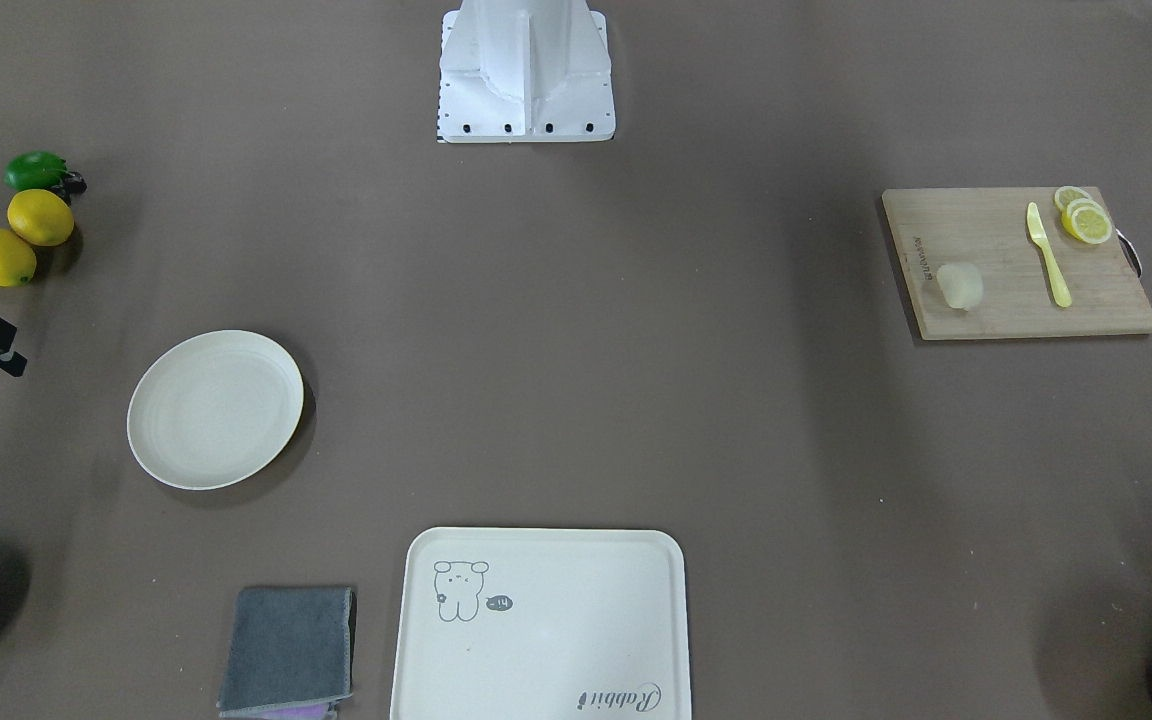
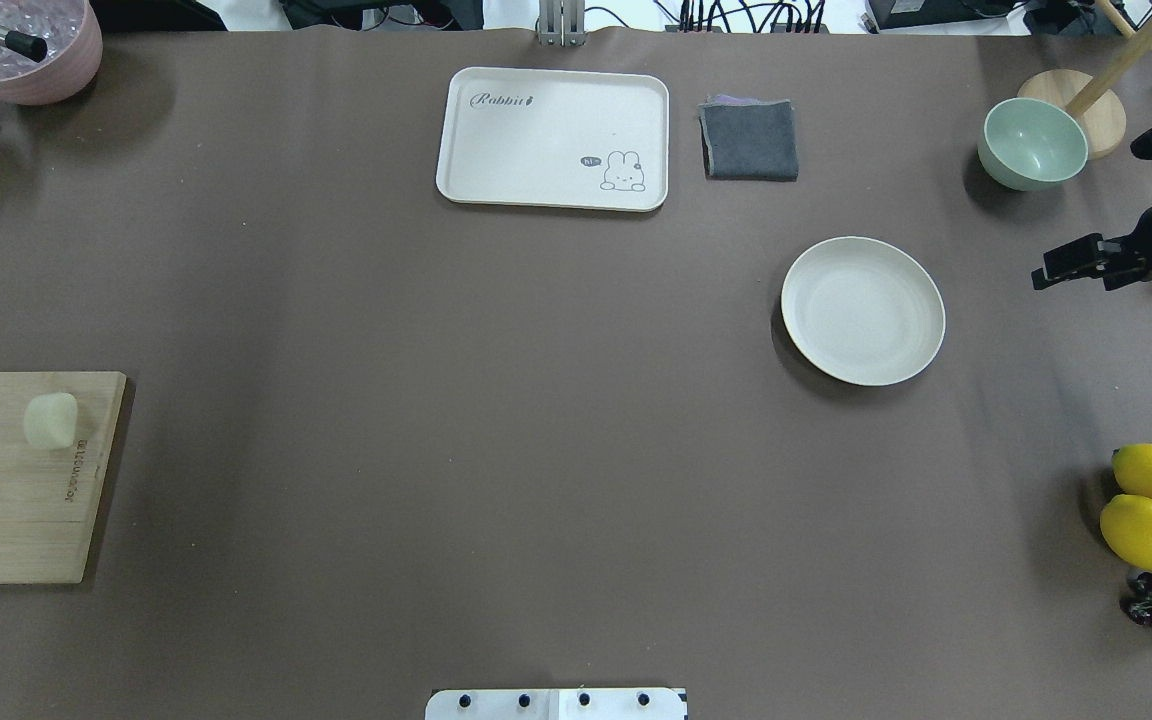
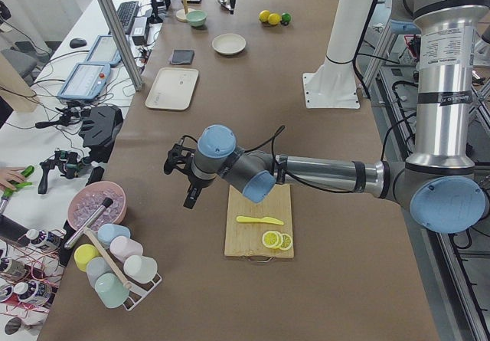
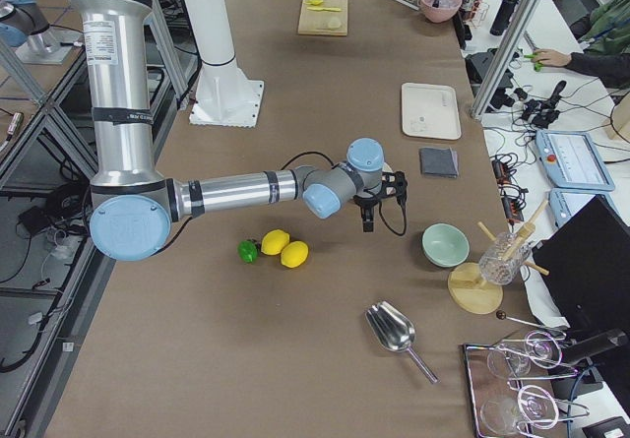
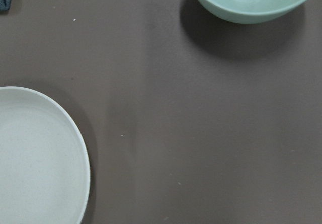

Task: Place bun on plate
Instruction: 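Move the right gripper in toward the white plate's rim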

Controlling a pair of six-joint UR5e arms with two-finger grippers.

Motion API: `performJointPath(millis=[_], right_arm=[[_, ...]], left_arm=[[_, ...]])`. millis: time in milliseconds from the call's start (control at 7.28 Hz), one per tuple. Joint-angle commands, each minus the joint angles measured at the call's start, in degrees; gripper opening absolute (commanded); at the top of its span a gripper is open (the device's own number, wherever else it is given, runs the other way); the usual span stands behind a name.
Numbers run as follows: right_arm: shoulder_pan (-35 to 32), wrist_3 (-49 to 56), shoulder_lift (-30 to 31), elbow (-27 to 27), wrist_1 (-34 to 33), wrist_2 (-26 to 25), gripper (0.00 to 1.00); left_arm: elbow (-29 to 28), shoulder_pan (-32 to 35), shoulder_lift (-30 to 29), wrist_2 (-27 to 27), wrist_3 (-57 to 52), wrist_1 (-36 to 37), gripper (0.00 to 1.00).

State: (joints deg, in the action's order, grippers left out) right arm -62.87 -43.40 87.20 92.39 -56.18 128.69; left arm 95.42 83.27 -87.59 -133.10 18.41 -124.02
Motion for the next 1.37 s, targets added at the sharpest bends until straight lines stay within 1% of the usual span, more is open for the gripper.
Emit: performJointPath(millis=[0, 137, 275, 412, 550, 687, 824, 962, 1237], right_arm=[[8.86, -11.14, -3.60, -1.60, 4.05, -7.27, 1.00], [12.55, -13.26, -4.57, -1.77, 4.06, -11.31, 1.00], [14.24, -13.72, -4.76, -2.38, 4.06, -12.48, 1.00], [14.61, -13.81, -4.67, -2.74, 4.14, -12.23, 1.00], [14.61, -13.73, -4.32, -2.57, 4.14, -11.97, 0.91], [14.44, -13.20, -3.97, -2.22, 4.14, -11.10, 0.53], [14.35, -13.11, -4.05, -1.87, 4.14, -10.39, 0.23], [14.35, -13.11, -4.06, -1.69, 4.23, -10.39, 0.00], [14.35, -13.37, -4.40, -1.25, 4.93, -10.30, 0.00]], left_arm=[[-0.15, -0.13, -0.30, 0.03, 0.05, 0.01, 0.98], [-0.06, -0.04, -0.30, -0.06, 0.05, -0.08, 0.98], [0.02, -0.04, -0.22, 0.03, 0.05, -0.08, 0.98], [-0.06, -0.04, -0.21, 0.12, 0.05, -0.08, 0.98], [-0.15, -0.04, -0.30, 0.12, 0.05, 0.01, 0.98], [-0.15, -0.04, -0.39, 0.12, 0.05, 0.09, 0.98], [-0.15, -0.04, -0.39, 0.12, 0.05, 0.18, 0.98], [0.02, -0.04, -0.48, 0.12, 0.05, 0.18, 0.98], [0.11, -0.04, -0.48, 0.12, 0.05, 0.18, 0.98]])
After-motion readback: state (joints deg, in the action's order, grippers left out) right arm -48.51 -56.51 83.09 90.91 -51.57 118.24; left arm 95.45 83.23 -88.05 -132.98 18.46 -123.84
